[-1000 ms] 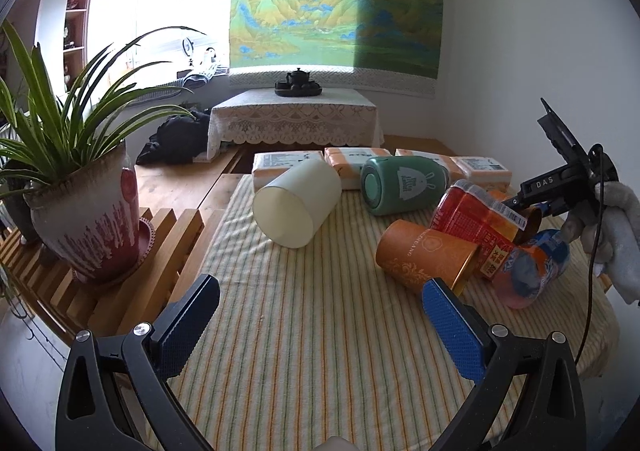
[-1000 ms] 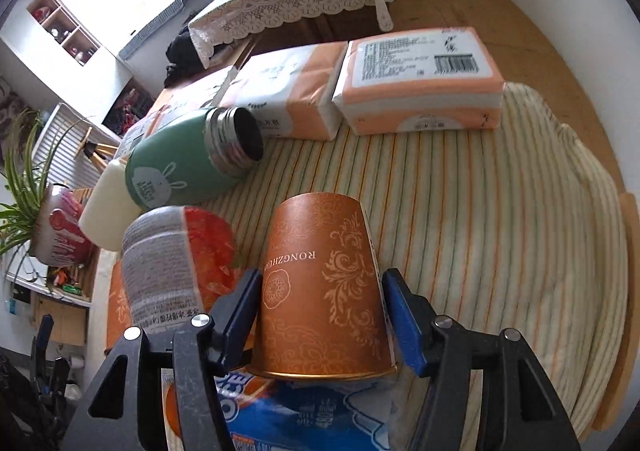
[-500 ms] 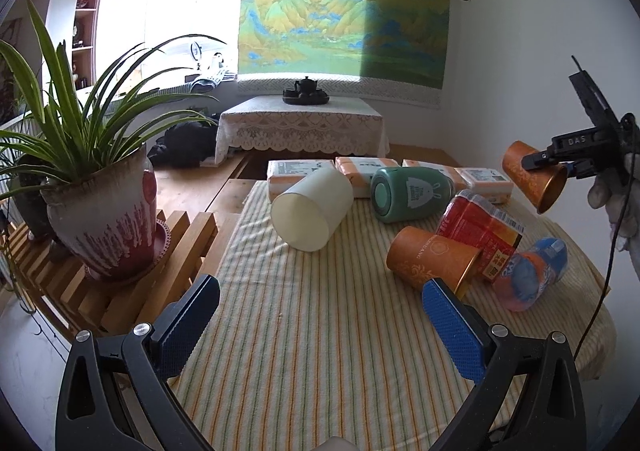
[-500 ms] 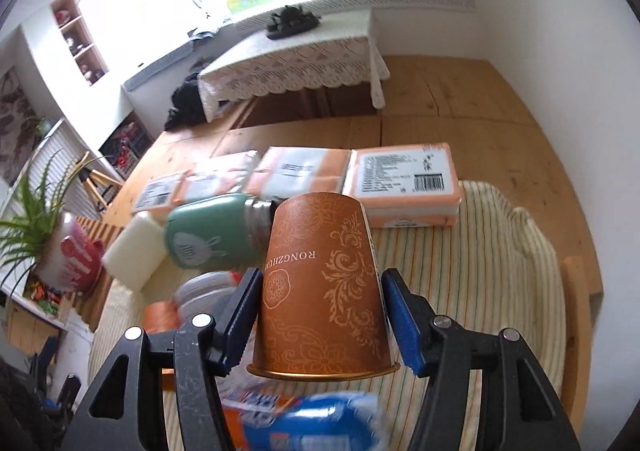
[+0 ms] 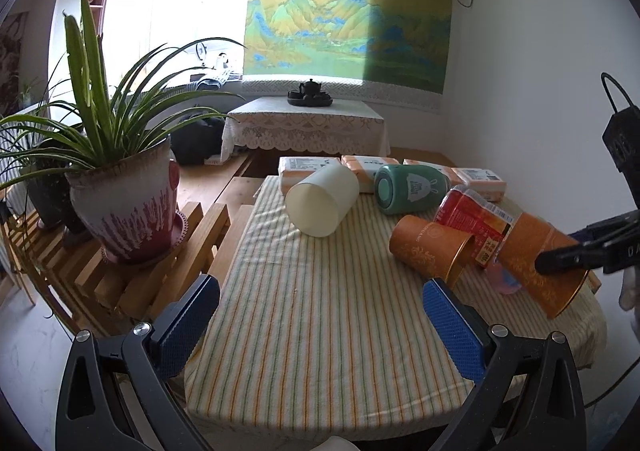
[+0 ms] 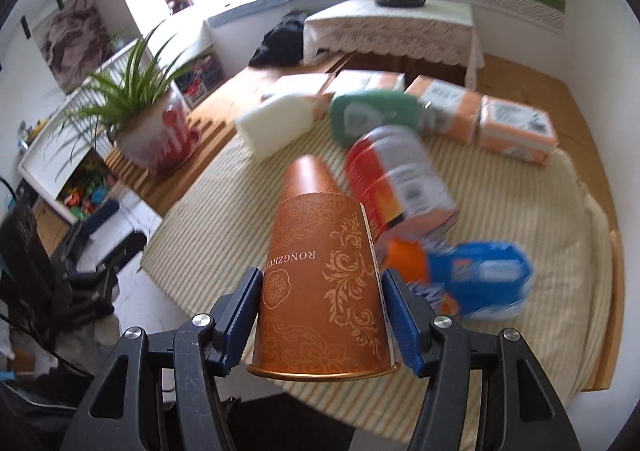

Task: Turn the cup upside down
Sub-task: 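Lift the held orange cup with the right gripper toward the left gripper, then grasp the orange cup with the left gripper while the right gripper opens and withdraws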

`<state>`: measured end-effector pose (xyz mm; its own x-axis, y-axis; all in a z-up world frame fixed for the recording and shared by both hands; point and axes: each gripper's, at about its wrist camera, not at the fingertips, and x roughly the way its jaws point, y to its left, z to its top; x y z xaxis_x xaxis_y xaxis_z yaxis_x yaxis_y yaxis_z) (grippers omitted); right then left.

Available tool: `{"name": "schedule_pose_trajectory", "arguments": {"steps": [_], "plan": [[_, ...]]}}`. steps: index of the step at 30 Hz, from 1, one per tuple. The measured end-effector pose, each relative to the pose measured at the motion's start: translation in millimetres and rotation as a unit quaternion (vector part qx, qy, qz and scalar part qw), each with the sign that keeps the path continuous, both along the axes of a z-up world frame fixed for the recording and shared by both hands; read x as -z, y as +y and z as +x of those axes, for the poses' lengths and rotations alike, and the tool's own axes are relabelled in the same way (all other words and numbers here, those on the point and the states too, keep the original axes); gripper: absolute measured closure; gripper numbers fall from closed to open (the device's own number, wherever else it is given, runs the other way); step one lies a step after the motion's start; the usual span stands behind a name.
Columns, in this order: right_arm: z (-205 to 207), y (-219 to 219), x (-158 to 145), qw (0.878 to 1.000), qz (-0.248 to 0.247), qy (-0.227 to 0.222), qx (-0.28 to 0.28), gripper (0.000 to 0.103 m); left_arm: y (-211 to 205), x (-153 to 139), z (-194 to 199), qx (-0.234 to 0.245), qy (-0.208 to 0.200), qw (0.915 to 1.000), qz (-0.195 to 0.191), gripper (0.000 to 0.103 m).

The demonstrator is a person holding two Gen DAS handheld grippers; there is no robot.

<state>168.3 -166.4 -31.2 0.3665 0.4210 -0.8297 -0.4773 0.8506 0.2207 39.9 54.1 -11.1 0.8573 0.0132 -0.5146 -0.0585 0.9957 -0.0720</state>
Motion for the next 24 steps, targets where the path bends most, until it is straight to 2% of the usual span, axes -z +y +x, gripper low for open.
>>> {"name": "schedule_pose_trajectory", "arguments": {"steps": [8, 24], "plan": [[-12, 31, 39, 0.999, -0.016, 0.036, -0.023, 0.046, 15, 6, -8, -0.013, 0.011, 0.9998, -0.005, 0.000], [-11, 46, 52, 0.999, -0.042, 0.027, -0.021, 0.044, 12, 13, -1, -0.004, 0.024, 0.9997, -0.009, 0.000]]}}
